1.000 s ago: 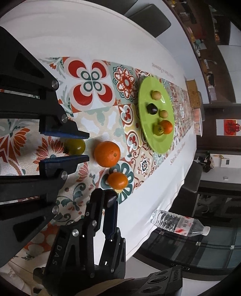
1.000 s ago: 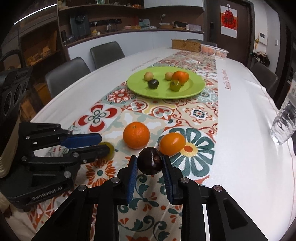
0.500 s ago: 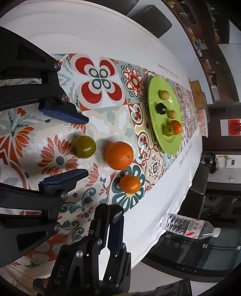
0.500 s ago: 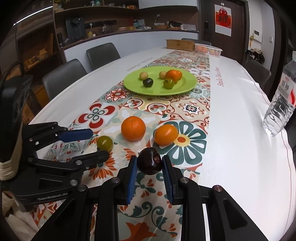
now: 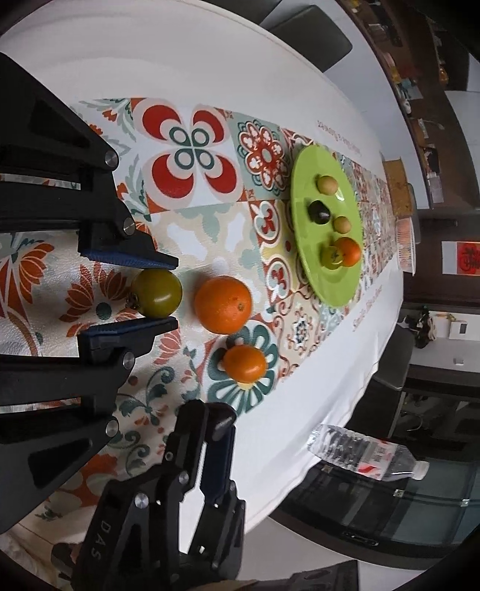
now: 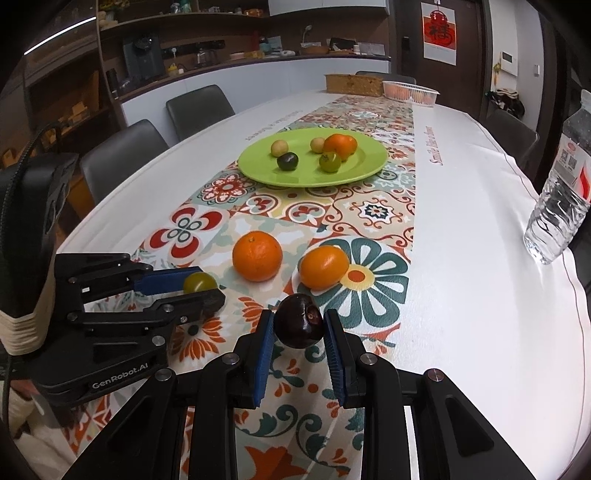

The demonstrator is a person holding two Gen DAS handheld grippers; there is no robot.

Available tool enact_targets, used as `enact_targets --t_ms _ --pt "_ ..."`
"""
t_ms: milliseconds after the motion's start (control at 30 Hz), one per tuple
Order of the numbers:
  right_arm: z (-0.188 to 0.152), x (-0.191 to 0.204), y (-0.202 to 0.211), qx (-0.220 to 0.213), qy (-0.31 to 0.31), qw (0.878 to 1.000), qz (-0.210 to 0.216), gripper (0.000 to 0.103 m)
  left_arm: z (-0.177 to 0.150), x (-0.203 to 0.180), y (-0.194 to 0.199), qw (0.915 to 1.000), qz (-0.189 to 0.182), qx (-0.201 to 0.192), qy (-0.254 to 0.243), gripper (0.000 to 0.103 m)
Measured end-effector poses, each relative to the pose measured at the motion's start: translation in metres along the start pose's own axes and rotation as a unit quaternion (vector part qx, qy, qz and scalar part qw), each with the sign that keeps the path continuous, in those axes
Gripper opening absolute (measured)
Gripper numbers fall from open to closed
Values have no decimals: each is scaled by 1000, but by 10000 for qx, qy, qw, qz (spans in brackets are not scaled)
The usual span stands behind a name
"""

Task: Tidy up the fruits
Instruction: 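Carry both fruits onto the green plate and open both tools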

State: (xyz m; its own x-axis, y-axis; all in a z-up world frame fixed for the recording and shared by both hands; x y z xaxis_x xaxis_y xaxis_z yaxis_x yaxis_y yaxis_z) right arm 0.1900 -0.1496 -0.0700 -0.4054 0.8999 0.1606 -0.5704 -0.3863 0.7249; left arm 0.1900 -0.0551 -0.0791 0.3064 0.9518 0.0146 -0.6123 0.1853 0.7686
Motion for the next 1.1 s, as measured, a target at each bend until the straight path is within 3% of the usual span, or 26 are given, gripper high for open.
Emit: enact_targets --t_ms 533,1100 --pt "36 8 23 -556 184 9983 61 28 36 14 50 9965 276 -791 23 26" --pt "100 7 17 -1002 473 9938 78 28 88 46 49 9925 373 -1160 88 25"
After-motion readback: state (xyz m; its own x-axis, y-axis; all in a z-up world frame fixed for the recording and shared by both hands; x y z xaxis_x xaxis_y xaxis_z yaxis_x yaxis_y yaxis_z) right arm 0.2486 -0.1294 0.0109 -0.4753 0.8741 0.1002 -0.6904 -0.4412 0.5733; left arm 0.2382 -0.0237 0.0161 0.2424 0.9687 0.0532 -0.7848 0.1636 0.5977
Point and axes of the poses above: each gripper's, at about its wrist camera, not at the fingertips, and y roughly against the way its jaws point, x to its left, z to its top, the point moved 2 cm from there along -y, roughly the way its jaws point, and after that the axes turned 6 degrees about z, right-handed, at the moved point
